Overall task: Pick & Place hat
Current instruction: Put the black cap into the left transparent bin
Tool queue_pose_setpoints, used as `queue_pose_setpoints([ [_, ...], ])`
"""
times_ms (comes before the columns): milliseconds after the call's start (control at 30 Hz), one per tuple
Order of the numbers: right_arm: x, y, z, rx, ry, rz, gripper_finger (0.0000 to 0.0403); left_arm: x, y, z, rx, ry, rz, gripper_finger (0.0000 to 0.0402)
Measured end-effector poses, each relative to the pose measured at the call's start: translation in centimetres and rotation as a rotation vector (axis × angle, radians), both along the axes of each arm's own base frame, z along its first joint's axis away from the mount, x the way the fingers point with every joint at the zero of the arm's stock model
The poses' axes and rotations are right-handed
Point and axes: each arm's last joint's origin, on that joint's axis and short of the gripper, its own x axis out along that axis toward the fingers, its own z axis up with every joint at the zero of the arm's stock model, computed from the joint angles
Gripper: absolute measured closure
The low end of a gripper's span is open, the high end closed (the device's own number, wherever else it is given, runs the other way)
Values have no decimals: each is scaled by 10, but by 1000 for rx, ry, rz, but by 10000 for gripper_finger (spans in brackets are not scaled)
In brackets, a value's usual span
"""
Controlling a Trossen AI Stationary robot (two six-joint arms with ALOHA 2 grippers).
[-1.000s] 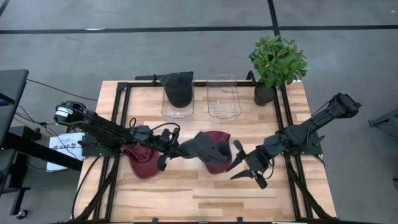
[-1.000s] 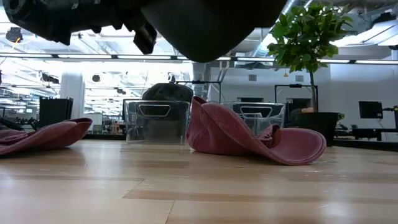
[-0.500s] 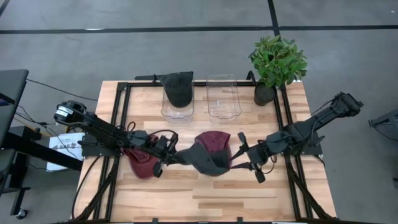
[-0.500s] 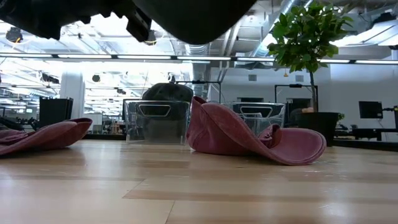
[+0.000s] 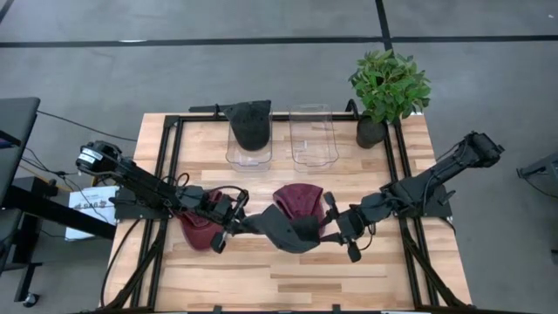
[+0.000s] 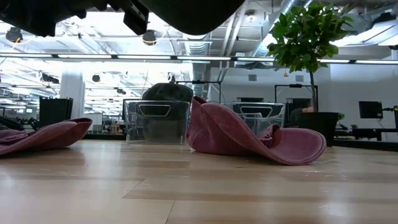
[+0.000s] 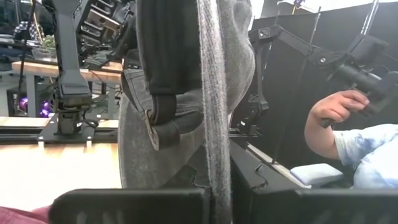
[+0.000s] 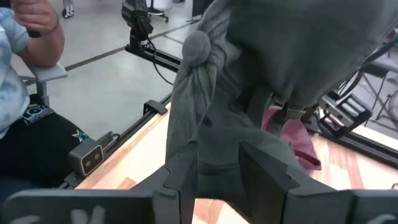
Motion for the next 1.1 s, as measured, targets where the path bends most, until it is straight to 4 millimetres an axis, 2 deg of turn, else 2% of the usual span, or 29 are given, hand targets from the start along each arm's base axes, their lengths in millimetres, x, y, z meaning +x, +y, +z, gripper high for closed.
queue_pose_setpoints([
  [233,2,-2,5,22,-40,-6,294,0,0,-1,6,6,6,386],
  [500,-2,7,9,76,-59,157,294,1,1,-2,24,13,38,386],
  [767,-5,14,11,89,-84,190,294,1,1,-3,25,22,62,386],
  [867,-5,13,9,78,-63,180,294,1,2,-3,25,22,63,386],
  [1100,-3,7,4,86,-1,33,294,1,1,-3,25,23,62,386],
])
